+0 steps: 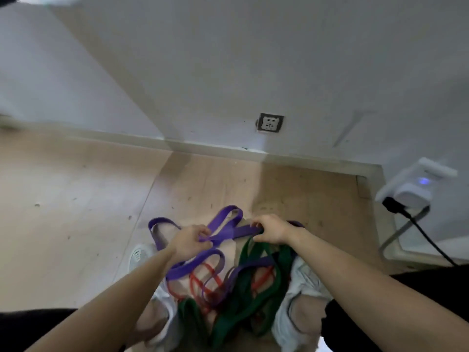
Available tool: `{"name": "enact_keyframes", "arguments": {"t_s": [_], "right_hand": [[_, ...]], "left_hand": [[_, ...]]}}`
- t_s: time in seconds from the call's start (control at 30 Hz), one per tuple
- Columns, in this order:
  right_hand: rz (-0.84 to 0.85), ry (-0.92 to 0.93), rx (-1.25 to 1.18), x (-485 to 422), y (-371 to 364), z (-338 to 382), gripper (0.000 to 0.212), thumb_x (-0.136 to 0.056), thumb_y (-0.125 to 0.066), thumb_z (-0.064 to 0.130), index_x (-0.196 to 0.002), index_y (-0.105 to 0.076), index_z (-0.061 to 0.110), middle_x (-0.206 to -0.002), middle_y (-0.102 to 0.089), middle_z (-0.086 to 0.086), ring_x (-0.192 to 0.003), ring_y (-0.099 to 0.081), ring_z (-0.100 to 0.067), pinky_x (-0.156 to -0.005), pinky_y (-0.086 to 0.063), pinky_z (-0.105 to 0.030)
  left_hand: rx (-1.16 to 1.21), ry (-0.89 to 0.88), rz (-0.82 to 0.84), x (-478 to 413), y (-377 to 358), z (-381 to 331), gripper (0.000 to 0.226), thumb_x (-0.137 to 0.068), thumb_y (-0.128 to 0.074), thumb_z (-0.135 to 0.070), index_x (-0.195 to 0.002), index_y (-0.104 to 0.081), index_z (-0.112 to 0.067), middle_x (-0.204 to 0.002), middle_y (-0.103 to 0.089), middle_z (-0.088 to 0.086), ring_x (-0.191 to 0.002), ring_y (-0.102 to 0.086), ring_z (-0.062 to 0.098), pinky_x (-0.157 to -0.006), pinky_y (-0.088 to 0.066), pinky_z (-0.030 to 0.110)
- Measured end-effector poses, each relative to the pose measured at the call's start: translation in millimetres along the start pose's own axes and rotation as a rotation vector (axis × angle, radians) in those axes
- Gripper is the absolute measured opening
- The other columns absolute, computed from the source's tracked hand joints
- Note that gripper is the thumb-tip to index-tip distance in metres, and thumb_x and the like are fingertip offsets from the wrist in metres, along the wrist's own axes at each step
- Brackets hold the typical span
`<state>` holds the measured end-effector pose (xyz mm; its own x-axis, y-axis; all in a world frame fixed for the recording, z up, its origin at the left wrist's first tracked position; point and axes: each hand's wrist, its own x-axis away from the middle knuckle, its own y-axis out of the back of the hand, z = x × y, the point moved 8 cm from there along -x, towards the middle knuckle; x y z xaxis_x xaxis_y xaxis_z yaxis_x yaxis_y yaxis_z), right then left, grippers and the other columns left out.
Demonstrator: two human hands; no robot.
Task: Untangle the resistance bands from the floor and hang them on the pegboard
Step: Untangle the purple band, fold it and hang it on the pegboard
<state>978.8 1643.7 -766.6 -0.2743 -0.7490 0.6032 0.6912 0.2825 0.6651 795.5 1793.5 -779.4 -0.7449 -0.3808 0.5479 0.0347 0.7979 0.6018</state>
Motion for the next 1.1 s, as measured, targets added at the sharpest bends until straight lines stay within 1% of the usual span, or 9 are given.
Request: {"name": "enact_keyframes", "arguments": {"t_s": [0.13,0.23,0.37,0.43,0.57,0.67,0.77,0.93,1.1], "right_hand": [[0.141,-0.04,0.109,-6.1,-57.5,-21.4,0.058,-0.087,-0.072,0.04,-0.139,-0.055,0.023,-0.136,-0.057,-0.006,-0.129,-0.044,-0.032,-0.106,-0.041,-0.044],[0.179,-0.021,0.261,-6.1,-78.9,-23.2,0.055,-0.089,-0.068,0.045,-0.14,-0.054,0.031,-0.138,-0.053,-0.003,-0.131,-0.031,-0.035,-0.109,-0.031,-0.054],[0.177,0.005,0.396,-7.0,-90.6,-19.3,0.028,-0.092,-0.067,0.035,-0.119,-0.068,0.027,-0.126,-0.061,-0.002,-0.129,-0.033,-0.033,-0.103,-0.031,-0.05],[0.192,-0.018,0.392,-6.2,-95.0,-22.4,0.019,-0.093,-0.066,0.035,-0.108,-0.071,0.025,-0.121,-0.064,-0.004,-0.13,-0.034,-0.034,-0.105,-0.031,-0.05],[0.113,-0.033,0.139,-5.0,-72.0,-13.9,0.031,-0.088,-0.071,0.04,-0.115,-0.071,0.025,-0.117,-0.068,-0.002,-0.121,-0.053,-0.027,-0.097,-0.041,-0.037],[0.007,0.007,-0.367,-6.1,-30.3,14.3,0.046,-0.085,-0.079,0.03,-0.127,-0.065,0.016,-0.118,-0.067,-0.005,-0.112,-0.063,-0.019,-0.082,-0.045,-0.021],[-0.052,0.072,-0.717,-1.4,12.2,54.7,0.046,-0.089,-0.076,0.02,-0.132,-0.061,0.013,-0.114,-0.065,-0.003,-0.098,-0.063,-0.014,-0.074,-0.05,-0.02],[-0.204,0.173,-0.809,21.6,88.7,94.5,0.014,-0.096,-0.064,0.013,-0.107,-0.069,0.018,-0.096,-0.072,-0.001,-0.082,-0.064,-0.012,-0.069,-0.046,-0.025],[-0.305,0.27,-0.713,67.5,172.8,121.7,0.034,-0.09,-0.074,0.019,-0.122,-0.065,0.021,-0.099,-0.066,-0.002,-0.088,-0.064,-0.013,-0.072,-0.049,-0.026]], "left_hand": [[-0.308,0.041,0.128,6.6,-48.2,35.3,0.051,-0.089,-0.067,-0.04,-0.136,-0.056,-0.022,-0.13,-0.059,0.0,-0.123,-0.059,0.024,-0.098,-0.046,0.032],[-0.4,0.076,0.087,6.3,-54.7,45.3,0.059,-0.093,-0.062,-0.038,-0.146,-0.041,-0.024,-0.142,-0.05,0.005,-0.124,-0.058,0.03,-0.098,-0.05,0.04],[-0.411,0.116,0.099,2.8,-55.5,56.2,0.036,-0.096,-0.059,-0.035,-0.129,-0.058,-0.02,-0.129,-0.064,0.004,-0.119,-0.061,0.027,-0.095,-0.05,0.037],[-0.257,0.114,0.109,1.5,-53.8,59.8,0.02,-0.097,-0.061,-0.029,-0.112,-0.07,-0.017,-0.114,-0.069,0.001,-0.113,-0.063,0.024,-0.091,-0.047,0.029],[0.174,0.109,0.082,-0.2,-22.6,39.9,0.014,-0.095,-0.066,-0.01,-0.084,-0.071,-0.018,-0.09,-0.069,0.0,-0.09,-0.067,0.015,-0.076,-0.046,0.019],[0.362,0.023,0.05,2.5,22.5,-8.1,0.01,-0.094,-0.064,-0.001,-0.088,-0.071,-0.002,-0.083,-0.07,0.008,-0.074,-0.067,0.009,-0.07,-0.05,0.02],[0.477,-0.065,0.035,10.6,69.4,-57.9,0.005,-0.093,-0.069,-0.009,-0.091,-0.072,-0.006,-0.078,-0.073,0.008,-0.068,-0.067,0.016,-0.063,-0.053,0.02],[0.583,-0.318,-0.078,36.5,150.6,-139.0,0.007,-0.087,-0.076,-0.013,-0.087,-0.069,-0.015,-0.078,-0.069,0.004,-0.073,-0.062,0.014,-0.073,-0.051,0.024],[0.511,-0.455,-0.102,67.2,207.5,-208.5,0.015,-0.083,-0.077,-0.015,-0.095,-0.07,-0.013,-0.082,-0.072,0.0,-0.075,-0.066,0.011,-0.076,-0.053,0.026]]}}
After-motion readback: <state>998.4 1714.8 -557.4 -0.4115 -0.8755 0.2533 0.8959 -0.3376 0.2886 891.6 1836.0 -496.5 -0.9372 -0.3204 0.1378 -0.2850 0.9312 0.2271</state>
